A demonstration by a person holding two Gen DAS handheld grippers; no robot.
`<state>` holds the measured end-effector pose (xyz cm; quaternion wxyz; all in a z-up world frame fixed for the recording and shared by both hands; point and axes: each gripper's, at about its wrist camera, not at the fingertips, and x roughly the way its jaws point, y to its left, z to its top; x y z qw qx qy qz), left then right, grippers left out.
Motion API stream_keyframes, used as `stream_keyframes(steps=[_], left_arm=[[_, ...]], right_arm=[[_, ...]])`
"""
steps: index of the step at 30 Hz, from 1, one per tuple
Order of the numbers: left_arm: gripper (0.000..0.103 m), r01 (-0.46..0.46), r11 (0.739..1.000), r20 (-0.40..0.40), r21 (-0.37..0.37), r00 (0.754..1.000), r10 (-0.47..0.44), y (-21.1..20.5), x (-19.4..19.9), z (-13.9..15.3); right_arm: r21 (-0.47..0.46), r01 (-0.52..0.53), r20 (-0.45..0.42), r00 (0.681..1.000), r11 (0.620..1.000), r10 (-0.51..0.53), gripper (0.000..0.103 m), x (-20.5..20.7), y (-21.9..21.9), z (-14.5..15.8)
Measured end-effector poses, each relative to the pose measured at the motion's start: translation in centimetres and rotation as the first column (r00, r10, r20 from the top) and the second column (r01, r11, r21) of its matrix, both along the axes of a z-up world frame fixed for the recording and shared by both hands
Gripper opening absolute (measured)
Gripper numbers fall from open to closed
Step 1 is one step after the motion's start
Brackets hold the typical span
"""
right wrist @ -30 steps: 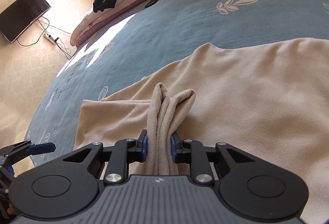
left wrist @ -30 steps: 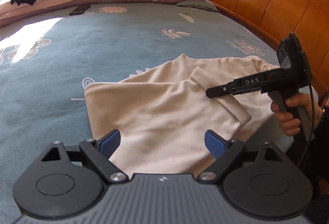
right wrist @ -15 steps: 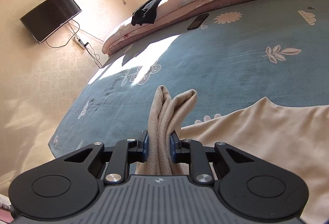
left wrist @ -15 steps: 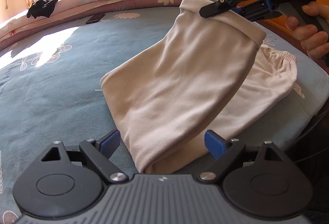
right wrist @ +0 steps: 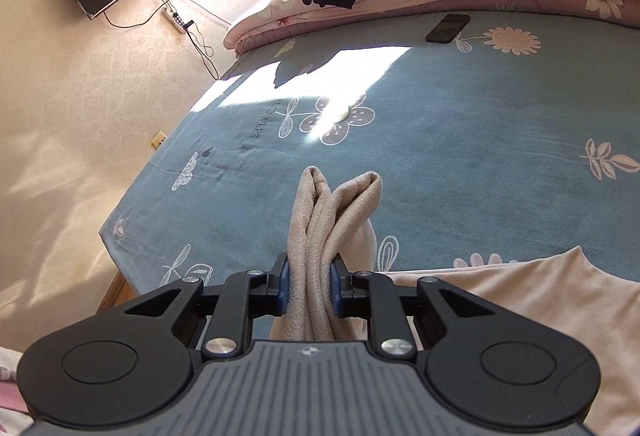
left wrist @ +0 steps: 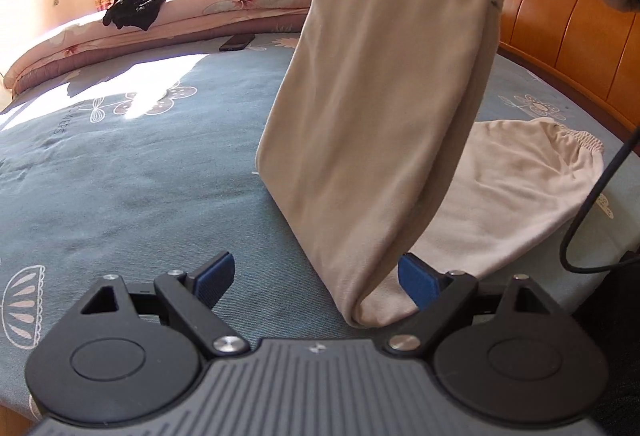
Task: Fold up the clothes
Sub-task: 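Lift the folded sweatpants with the right tool and fold it over the rest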
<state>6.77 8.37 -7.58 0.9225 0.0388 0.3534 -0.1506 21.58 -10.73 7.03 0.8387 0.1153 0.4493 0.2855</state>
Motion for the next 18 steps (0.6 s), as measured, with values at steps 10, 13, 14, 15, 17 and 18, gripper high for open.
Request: stream_keyframes(steps=[10, 13, 14, 15, 17, 18], left_arm=[[0.089, -0.107, 0.994, 0.048, -0.029, 0.993, 0.109, 5.0, -2.8, 2.0], [0.09, -0.129, 0.992, 0.068, 0.014, 0.989, 0.128, 5.4, -3.5, 2.3], [0.09, -0.137, 0.99, 0.075, 0.028, 0.988, 0.134, 5.5, -3.7, 2.4], [0.09, -0.15, 0.988, 0.073, 0.029, 0.986, 0.148, 5.7, -3.9, 2.4], [0.09, -0.18, 0.983, 0.066, 0.026, 0.982, 0.178, 6.3, -4.1, 2.3], [0.09, -0.196, 0.98, 0.058, 0.022, 0.979, 0.195, 6.7, -4.1, 2.2]], right_arm=[[-0.053, -0.142, -0.006, 0.99, 0.988, 0.142, 0.023, 0.2, 11.1, 0.7], [-0.055, -0.183, -0.028, 0.983, 0.982, 0.181, 0.023, 0.1, 13.6, -0.2], [-0.055, -0.195, -0.035, 0.981, 0.979, 0.193, 0.023, 0.1, 14.3, -0.5], [-0.056, -0.207, -0.043, 0.978, 0.977, 0.205, 0.023, 0.1, 15.1, -0.8], [-0.053, -0.216, -0.055, 0.976, 0.975, 0.213, 0.023, 0.2, 16.2, -1.3], [-0.051, -0.219, -0.061, 0.974, 0.974, 0.216, 0.023, 0.3, 16.7, -1.5]])
